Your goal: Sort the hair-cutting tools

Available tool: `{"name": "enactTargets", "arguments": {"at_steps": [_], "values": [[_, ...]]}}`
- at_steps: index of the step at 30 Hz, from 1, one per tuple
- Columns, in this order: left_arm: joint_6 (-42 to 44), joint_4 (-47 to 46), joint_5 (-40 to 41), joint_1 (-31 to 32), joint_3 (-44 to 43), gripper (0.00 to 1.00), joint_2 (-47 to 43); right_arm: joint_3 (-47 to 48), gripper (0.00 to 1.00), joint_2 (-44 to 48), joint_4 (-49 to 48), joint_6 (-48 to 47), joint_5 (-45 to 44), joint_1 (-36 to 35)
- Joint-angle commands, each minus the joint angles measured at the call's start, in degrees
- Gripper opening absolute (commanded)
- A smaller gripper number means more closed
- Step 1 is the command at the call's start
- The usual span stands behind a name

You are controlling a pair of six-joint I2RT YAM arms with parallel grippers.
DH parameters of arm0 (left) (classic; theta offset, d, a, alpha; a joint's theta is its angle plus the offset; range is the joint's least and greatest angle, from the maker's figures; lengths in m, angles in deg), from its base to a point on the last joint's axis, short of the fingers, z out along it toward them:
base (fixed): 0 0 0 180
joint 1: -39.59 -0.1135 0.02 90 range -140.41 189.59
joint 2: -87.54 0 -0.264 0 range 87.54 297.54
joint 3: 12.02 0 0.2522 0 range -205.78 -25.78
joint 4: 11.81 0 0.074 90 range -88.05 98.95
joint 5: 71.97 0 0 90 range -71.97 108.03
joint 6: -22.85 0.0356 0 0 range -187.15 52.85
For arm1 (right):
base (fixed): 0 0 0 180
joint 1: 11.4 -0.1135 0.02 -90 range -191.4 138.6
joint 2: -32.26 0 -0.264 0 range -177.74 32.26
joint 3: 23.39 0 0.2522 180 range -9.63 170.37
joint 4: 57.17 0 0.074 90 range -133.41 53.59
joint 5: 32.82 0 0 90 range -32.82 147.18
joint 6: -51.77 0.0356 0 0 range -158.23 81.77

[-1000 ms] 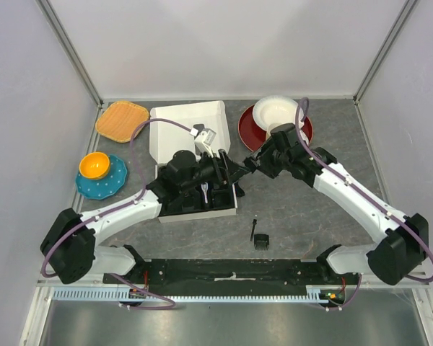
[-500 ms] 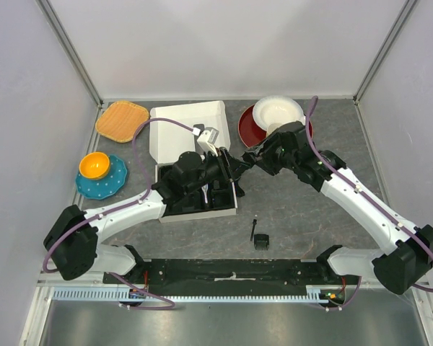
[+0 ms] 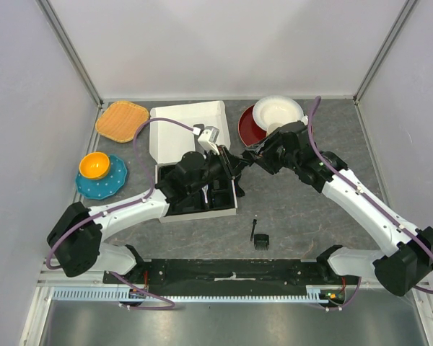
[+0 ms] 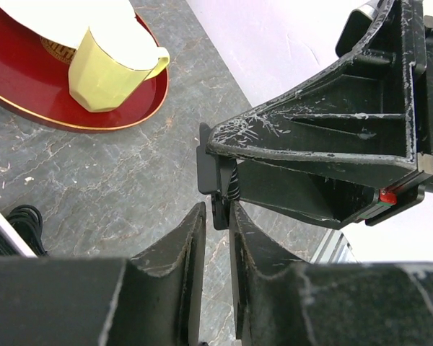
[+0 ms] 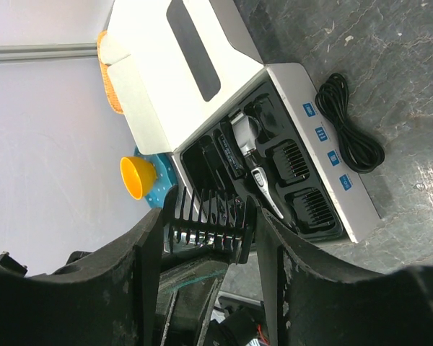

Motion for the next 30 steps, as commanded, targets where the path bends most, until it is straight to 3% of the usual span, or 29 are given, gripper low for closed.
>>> {"name": "enactTargets", "arguments": {"at_steps": [1, 7, 10, 11, 16, 21, 26, 30], "values": [[-0.7, -3.5, 3.5, 0.4, -2.6, 0.25, 0.6, -0.6, 0.42, 1.7, -1.8, 0.7, 0.1, -0.2], [-0.5, -3.3, 3.4, 0.4, -3.4, 0.23, 1.0, -1.2, 0.42, 1.4, -2.3, 1.0, 0.3, -0.2], [-0.5, -3.4, 3.2, 0.4, -3.7, 0.1, 1.1, -1.4, 0.46, 1.3, -2.7, 1.0, 0.7, -0.2], [-0.5, -3.8, 3.0, 0.4, -3.6, 0.02, 1.0, -1.5, 0.48, 1.3, -3.5, 0.8, 0.9, -0.2], [1.3, -2.6, 3.9, 0.3, -2.8, 0.02, -1.2, -3.0, 0.79, 1.7, -4.0, -1.4, -1.1, -0.2], [4.5, 8.5, 3.6, -0.3, -5.4, 0.02, -3.7, -4.9, 0.98, 3.9, -4.0, -3.9, -3.2, 0.9], [6.8, 24.7, -1.3, -4.7, -8.4, 0.02, -4.4, -6.9, 0.98, 7.1, -3.9, -5.7, -5.8, 2.7], [7.7, 36.1, -10.7, -13.4, -13.2, 0.02, -1.0, -8.5, 0.97, 10.8, -1.7, -9.7, -11.4, 2.8]]}}
